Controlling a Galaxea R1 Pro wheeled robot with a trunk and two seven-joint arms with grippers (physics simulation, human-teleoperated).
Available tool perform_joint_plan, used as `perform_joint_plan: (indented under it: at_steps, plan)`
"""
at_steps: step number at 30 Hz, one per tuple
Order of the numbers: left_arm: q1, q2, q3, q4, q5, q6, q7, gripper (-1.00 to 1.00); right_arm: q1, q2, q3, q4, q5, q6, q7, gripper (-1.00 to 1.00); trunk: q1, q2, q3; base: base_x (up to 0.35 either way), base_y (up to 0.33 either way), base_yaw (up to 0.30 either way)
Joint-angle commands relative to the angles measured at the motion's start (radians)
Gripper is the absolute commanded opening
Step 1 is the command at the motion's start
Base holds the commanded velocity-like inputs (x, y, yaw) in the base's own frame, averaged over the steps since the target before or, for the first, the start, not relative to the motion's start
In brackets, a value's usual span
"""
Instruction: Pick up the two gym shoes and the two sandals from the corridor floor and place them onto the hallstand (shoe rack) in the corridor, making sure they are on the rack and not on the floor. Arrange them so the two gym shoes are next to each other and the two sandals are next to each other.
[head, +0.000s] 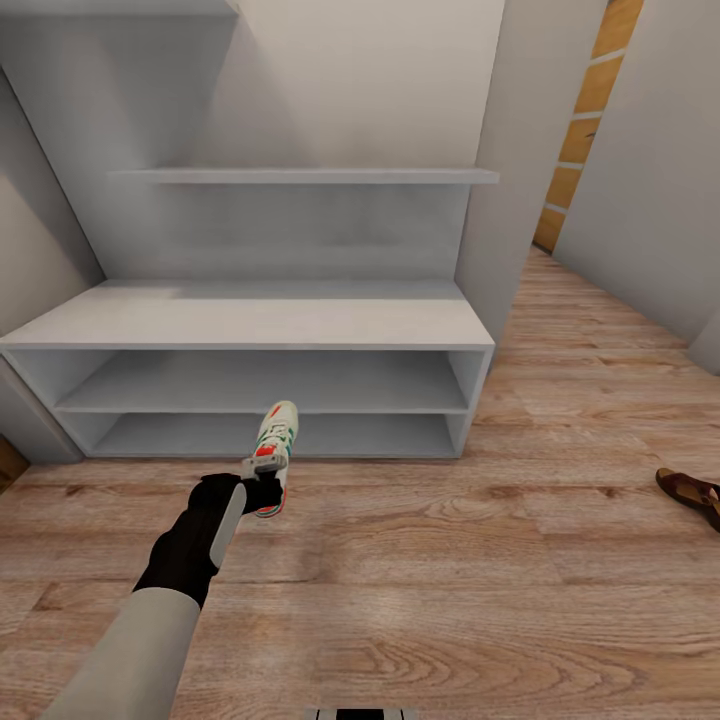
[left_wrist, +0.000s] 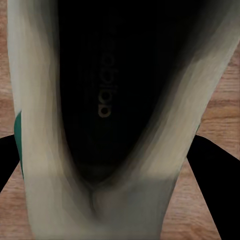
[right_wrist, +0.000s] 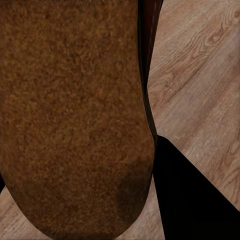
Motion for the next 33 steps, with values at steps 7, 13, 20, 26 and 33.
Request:
perform_joint_plan:
  at_steps: [7,13,20,26,33]
  plan:
    - [0.0,-0.002,0.0,-0.001,0.012,0.003,0.009,-1.0,-0.001,0.0,0.0,-0.001,-0.001,0.006,-0.003,-1.0,0.0,0.0,-0.001,0.247,0.0,0.0]
    - [0.0,-0.003,-0.002,-0.001,0.013,0.003,0.009,-1.0,-0.001,0.0,0.0,-0.001,-0.001,0.006,-0.003,-1.0,0.0,0.0,-0.001,0.339,0.0,0.0]
    - [0.0,-0.003,-0.002,-0.001,0.014,0.004,0.008,-1.0,-0.001,0.0,0.0,-0.001,-0.001,0.006,-0.003,-1.0,0.0,0.0,-0.001,0.333,-0.057,0.0]
    - [0.0,-0.002,0.0,-0.001,0.014,0.004,0.007,-1.0,-0.001,0.0,0.0,-0.001,-0.001,0.006,-0.003,-1.0,0.0,0.0,-0.001,0.295,-0.181,0.0]
    - [0.0,-0.002,0.0,-0.001,0.014,0.004,0.007,-1.0,-0.001,0.0,-0.001,-0.001,-0.001,0.006,-0.003,-1.0,0.0,0.0,-0.001,0.33,-0.113,0.0]
